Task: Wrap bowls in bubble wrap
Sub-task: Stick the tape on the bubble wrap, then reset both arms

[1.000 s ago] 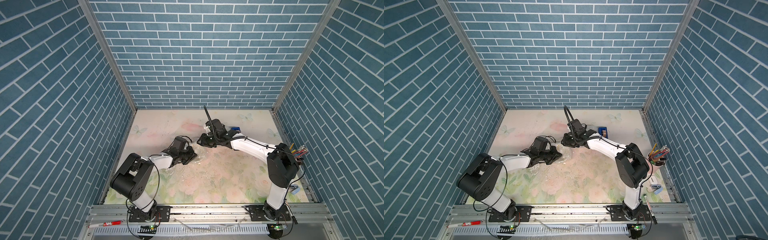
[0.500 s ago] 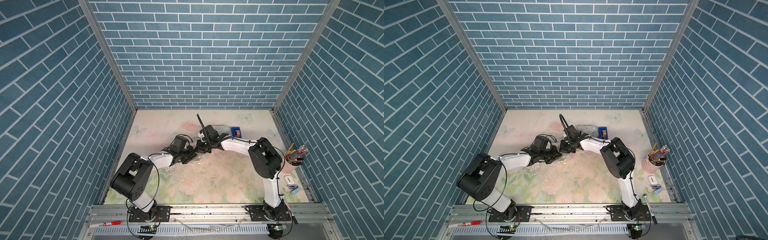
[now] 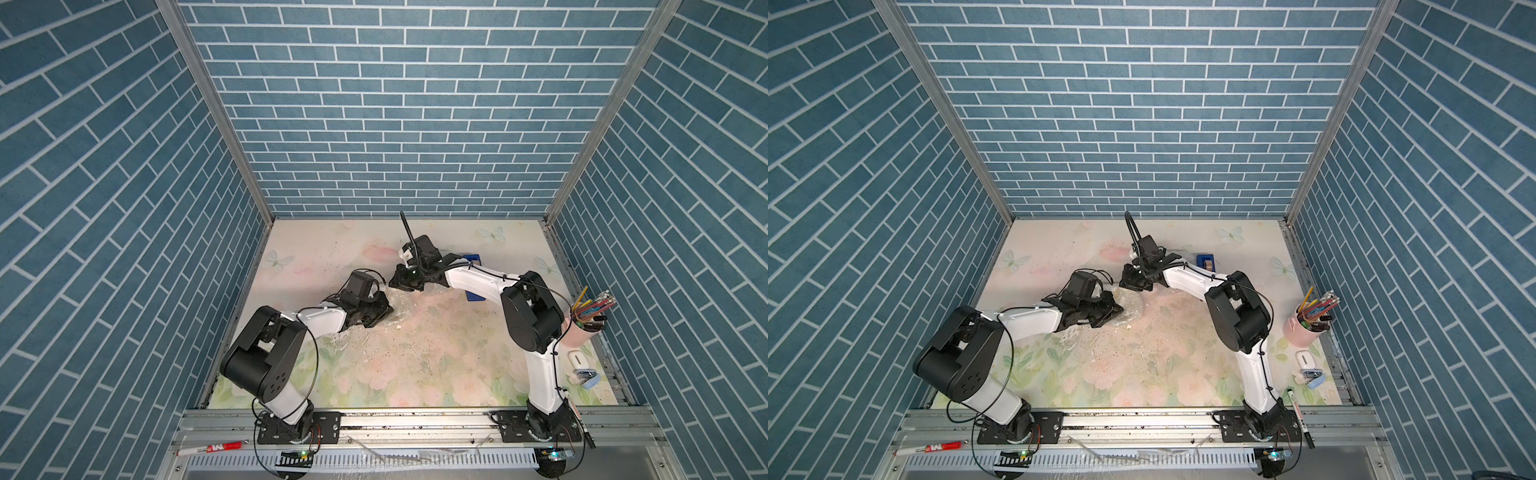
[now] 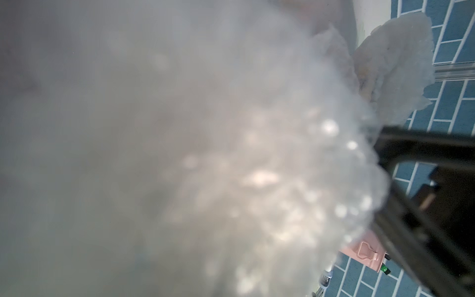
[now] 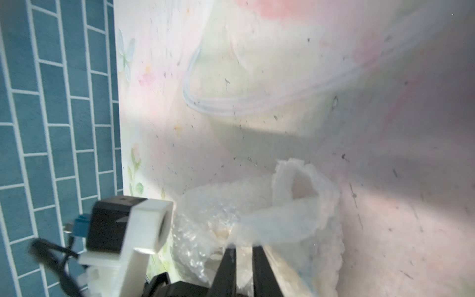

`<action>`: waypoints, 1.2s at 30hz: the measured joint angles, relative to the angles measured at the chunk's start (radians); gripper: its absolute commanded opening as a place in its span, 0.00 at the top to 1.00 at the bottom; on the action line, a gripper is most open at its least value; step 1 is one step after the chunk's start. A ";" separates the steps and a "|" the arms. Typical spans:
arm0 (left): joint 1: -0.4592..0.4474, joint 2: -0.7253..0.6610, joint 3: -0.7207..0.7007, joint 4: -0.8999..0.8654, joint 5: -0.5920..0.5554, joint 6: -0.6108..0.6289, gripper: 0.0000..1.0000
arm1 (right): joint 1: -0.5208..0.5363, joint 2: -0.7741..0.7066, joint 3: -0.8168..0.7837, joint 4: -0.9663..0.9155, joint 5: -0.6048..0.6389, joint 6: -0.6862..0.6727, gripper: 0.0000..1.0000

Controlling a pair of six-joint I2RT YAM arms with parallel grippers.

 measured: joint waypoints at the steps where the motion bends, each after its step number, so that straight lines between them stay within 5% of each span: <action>1: 0.000 0.000 0.000 -0.002 0.000 0.002 0.98 | -0.002 0.000 0.006 0.000 0.003 -0.003 0.83; 9: 0.000 -0.067 0.079 -0.136 -0.007 0.053 0.56 | -0.005 -0.079 -0.100 -0.028 0.036 -0.016 0.80; 14: 0.000 -0.158 0.200 -0.233 -0.014 0.096 0.47 | -0.002 -0.201 -0.159 -0.051 0.072 -0.024 0.80; 20: 0.000 -0.234 0.276 -0.347 -0.019 0.162 0.49 | 0.001 -0.354 -0.225 -0.064 0.145 -0.048 0.77; 26: 0.051 -0.449 0.337 -0.553 -0.222 0.361 0.37 | 0.008 -0.710 -0.443 -0.101 0.419 -0.129 0.74; 27: 0.067 -0.487 0.348 -0.563 -0.286 0.401 0.36 | 0.009 -0.784 -0.491 -0.103 0.476 -0.143 0.67; 28: 0.084 -0.527 0.351 -0.556 -0.363 0.449 0.36 | 0.009 -0.875 -0.552 -0.095 0.546 -0.167 0.14; 29: 0.096 -0.559 0.343 -0.542 -0.439 0.491 0.36 | 0.008 -0.959 -0.616 -0.074 0.619 -0.189 0.02; 31: 0.109 -0.616 0.271 -0.467 -0.612 0.583 0.30 | 0.008 -1.097 -0.764 -0.011 0.781 -0.232 0.03; 33: 0.131 -0.644 0.178 -0.399 -0.744 0.652 0.01 | 0.005 -1.200 -0.920 0.050 0.926 -0.287 0.02; 36: 0.219 -0.610 0.050 -0.309 -0.885 0.756 0.00 | -0.034 -1.274 -1.104 0.080 1.076 -0.362 0.02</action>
